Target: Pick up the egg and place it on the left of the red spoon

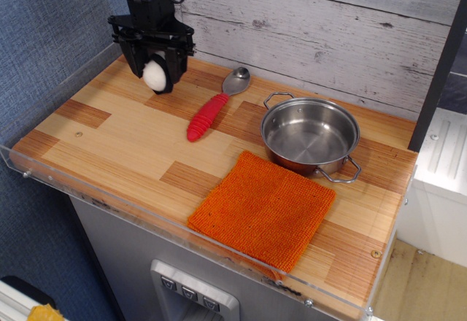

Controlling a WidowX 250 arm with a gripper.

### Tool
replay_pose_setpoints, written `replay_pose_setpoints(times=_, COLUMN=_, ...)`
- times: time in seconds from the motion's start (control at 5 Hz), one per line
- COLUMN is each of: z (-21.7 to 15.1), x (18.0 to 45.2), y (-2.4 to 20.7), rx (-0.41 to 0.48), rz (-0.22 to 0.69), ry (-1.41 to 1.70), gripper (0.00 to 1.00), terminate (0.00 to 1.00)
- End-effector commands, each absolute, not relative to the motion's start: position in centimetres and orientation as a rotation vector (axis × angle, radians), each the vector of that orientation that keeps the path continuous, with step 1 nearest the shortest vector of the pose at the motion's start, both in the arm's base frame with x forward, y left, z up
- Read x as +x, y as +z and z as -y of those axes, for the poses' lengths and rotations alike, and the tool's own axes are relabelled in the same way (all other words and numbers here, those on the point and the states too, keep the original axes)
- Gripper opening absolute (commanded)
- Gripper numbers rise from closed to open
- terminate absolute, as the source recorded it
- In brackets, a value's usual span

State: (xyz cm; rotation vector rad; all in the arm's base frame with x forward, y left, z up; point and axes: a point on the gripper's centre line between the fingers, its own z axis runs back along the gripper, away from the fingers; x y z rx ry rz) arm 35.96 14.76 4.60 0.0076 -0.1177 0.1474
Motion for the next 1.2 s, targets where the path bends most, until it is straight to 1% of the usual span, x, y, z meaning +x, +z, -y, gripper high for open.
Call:
replay_pose_setpoints(times=0.0, z=-13.6, x=35.3, y=10.0, rx=0.046, rz=0.203, ry=0.148, gripper=1.0, terminate=0.0)
replay_pose_setpoints(times=0.2, z=-11.7, x=33.5, y=15.0, rx=0.05, rz=0.199, ry=0.16, gripper=1.0, terminate=0.0)
replay_pose_setpoints(times=0.4, z=-7.1, x=31.3, y=20.1, rx=0.011, rz=0.186, ry=0.133, gripper=1.0, terminate=0.0)
replay_pose_setpoints(times=0.6, z=-3.5, x=30.2, y=19.6, rx=0.023, rz=0.152, ry=0.029, gripper=1.0, terminate=0.0)
replay_pose_setpoints(times=0.8, z=-2.1, x=29.3, y=18.5, rx=0.065, rz=0.1, ry=-0.002, gripper=1.0, terminate=0.0)
replay_pose_setpoints(times=1.0, z=-2.1, x=29.2, y=18.5, rx=0.076, rz=0.121, ry=-0.025, gripper=1.0, terminate=0.0)
